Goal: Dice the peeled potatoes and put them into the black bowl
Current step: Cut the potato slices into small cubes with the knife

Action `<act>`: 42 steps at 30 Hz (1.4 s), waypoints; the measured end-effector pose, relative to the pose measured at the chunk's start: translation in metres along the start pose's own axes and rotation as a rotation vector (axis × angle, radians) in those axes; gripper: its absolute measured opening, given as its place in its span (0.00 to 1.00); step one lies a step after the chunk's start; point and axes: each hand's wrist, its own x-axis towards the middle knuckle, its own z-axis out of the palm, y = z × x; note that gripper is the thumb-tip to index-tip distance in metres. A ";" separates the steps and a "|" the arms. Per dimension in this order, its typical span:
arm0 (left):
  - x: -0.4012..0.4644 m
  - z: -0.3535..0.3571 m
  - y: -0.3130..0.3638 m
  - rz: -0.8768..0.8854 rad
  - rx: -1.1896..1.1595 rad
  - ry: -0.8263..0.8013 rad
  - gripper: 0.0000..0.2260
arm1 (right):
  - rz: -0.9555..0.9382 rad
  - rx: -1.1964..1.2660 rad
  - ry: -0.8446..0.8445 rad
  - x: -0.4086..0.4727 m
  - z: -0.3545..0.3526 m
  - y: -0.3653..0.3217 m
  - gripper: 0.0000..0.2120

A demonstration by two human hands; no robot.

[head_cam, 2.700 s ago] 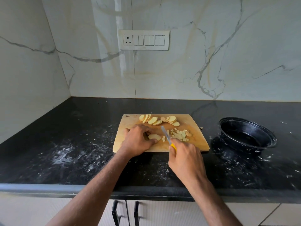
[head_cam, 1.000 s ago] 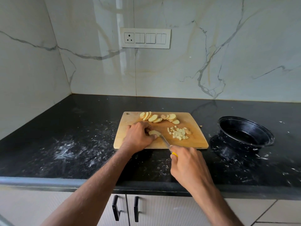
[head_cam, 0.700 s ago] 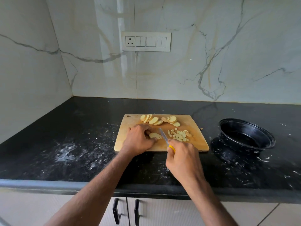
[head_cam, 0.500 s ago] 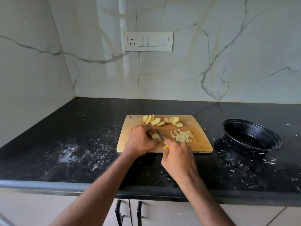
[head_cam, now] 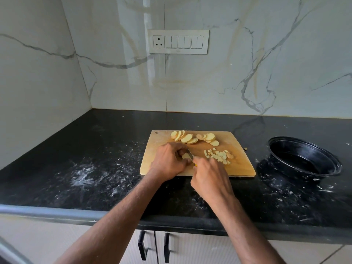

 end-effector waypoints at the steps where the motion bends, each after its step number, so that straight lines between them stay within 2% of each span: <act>1: 0.000 0.001 -0.001 0.010 -0.004 -0.007 0.14 | -0.003 0.000 -0.003 0.000 0.000 0.000 0.10; 5: 0.000 0.001 -0.002 0.022 0.009 -0.050 0.16 | -0.004 0.000 -0.011 -0.012 -0.004 0.004 0.10; 10: 0.000 0.000 0.000 0.029 0.144 -0.125 0.14 | -0.002 0.024 -0.027 -0.032 -0.014 0.011 0.09; 18: 0.000 0.001 -0.001 0.053 0.137 -0.118 0.12 | 0.006 0.075 -0.022 -0.054 -0.030 0.023 0.10; 22: 0.000 0.001 -0.001 0.049 0.141 -0.126 0.12 | 0.069 0.113 0.036 -0.058 -0.037 0.032 0.06; 25: 0.000 0.000 0.000 0.040 0.080 -0.094 0.15 | 0.104 0.139 0.107 -0.052 -0.037 0.029 0.07; 29: -0.003 -0.001 -0.002 -0.044 -0.038 -0.001 0.25 | 0.094 0.168 0.123 -0.035 -0.023 0.011 0.11; 33: -0.003 -0.002 -0.001 -0.093 -0.091 0.038 0.25 | 0.094 0.117 0.075 -0.024 -0.008 -0.002 0.15; 42: -0.001 -0.002 -0.002 -0.086 -0.080 0.023 0.26 | 0.057 0.046 0.030 -0.021 -0.003 -0.004 0.11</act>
